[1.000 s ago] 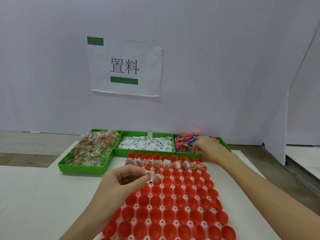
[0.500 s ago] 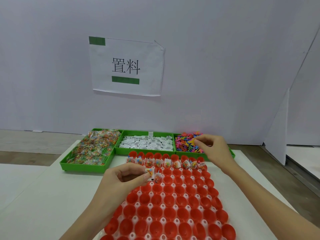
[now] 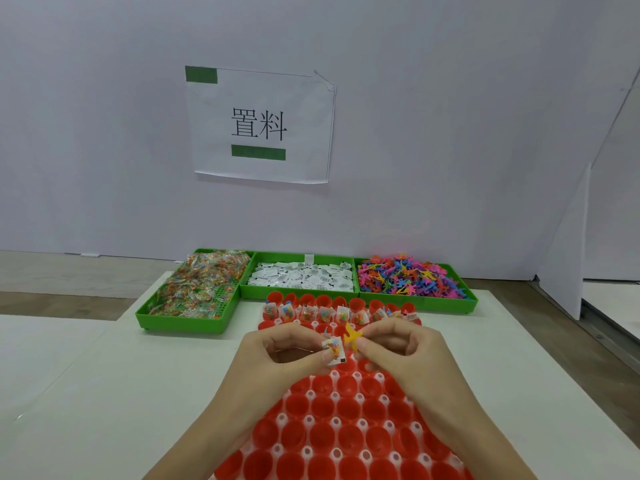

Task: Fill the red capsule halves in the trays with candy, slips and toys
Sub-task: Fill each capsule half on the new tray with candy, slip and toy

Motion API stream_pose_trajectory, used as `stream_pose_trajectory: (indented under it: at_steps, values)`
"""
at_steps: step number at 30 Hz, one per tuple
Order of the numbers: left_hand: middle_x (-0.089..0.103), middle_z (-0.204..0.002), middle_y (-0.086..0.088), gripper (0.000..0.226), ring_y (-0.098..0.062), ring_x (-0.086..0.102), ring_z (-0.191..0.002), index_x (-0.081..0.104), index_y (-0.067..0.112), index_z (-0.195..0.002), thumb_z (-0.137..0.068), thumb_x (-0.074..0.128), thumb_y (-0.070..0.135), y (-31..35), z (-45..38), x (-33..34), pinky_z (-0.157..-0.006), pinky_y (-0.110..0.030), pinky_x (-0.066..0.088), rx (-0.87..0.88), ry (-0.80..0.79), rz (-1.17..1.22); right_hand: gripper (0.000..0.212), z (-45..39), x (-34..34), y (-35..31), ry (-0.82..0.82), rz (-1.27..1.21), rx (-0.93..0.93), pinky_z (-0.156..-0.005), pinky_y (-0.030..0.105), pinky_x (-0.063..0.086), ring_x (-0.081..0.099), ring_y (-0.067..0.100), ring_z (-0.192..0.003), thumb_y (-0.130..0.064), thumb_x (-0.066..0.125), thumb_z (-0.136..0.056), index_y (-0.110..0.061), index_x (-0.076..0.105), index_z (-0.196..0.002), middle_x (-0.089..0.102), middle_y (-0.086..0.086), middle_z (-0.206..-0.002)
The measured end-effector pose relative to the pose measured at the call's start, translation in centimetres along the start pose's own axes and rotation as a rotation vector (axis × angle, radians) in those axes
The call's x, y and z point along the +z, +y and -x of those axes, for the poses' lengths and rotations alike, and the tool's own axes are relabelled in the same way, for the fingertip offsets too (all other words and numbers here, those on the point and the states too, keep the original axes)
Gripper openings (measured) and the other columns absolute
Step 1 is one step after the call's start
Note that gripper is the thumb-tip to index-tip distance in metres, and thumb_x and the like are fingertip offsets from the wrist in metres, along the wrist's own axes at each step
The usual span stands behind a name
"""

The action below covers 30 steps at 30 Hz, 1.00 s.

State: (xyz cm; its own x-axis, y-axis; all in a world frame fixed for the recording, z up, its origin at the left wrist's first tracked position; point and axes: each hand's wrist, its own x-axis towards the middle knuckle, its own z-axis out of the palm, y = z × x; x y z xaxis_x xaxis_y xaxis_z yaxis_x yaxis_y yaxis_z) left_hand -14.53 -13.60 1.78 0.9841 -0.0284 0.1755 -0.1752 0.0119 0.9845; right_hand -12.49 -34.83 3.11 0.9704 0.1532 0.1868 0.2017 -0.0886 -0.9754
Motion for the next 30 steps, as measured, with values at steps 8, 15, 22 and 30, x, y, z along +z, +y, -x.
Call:
stream_pose_trajectory:
  at_steps: [8, 15, 22, 30]
  values:
    - [0.079, -0.088, -0.008, 0.021, -0.027, 0.079, -0.08, 0.082, 0.015, -0.086, -0.071, 0.093, 0.025, -0.4, -0.1, -0.1, -0.072, -0.023, 0.06, 0.026, -0.023, -0.064, 0.008, 0.8, 0.7, 0.9, -0.131, 0.177, -0.097, -0.078, 0.027, 0.061, 0.075, 0.015, -0.083, -0.023, 0.08, -0.088, -0.03, 0.079, -0.09, 0.077, -0.004, -0.087]
    - [0.079, -0.081, -0.003, 0.01, -0.017, 0.077, -0.079, 0.084, 0.022, -0.078, -0.071, 0.091, 0.02, -0.8, 0.0, 0.2, -0.072, -0.02, 0.058, 0.089, -0.003, -0.172, 0.008, 1.2, 0.4, 1.3, -0.151, 0.25, -0.112, -0.08, 0.027, 0.061, 0.075, 0.011, -0.084, -0.026, 0.082, -0.085, -0.032, 0.078, -0.089, 0.078, -0.007, -0.088]
    - [0.08, -0.086, 0.005, 0.015, -0.012, 0.077, -0.082, 0.085, 0.027, -0.086, -0.076, 0.089, 0.017, -0.7, 0.0, 0.4, -0.078, -0.025, 0.062, 0.238, 0.019, -0.308, 0.011, 0.5, -0.1, 1.4, -0.114, 0.249, -0.135, -0.078, 0.028, 0.061, 0.075, 0.013, -0.08, -0.021, 0.084, -0.083, -0.03, 0.077, -0.085, 0.077, -0.005, -0.084]
    - [0.078, -0.082, 0.018, 0.014, -0.002, 0.073, -0.084, 0.082, 0.028, -0.089, -0.078, 0.089, 0.022, -0.3, -3.0, 1.9, -0.085, -0.012, 0.051, 0.355, 0.085, -0.525, 0.013, -3.3, -1.4, 0.1, -0.102, 0.359, -0.117, -0.08, 0.024, 0.061, 0.075, 0.008, -0.079, -0.019, 0.085, -0.082, -0.023, 0.078, -0.092, 0.079, -0.006, -0.082]
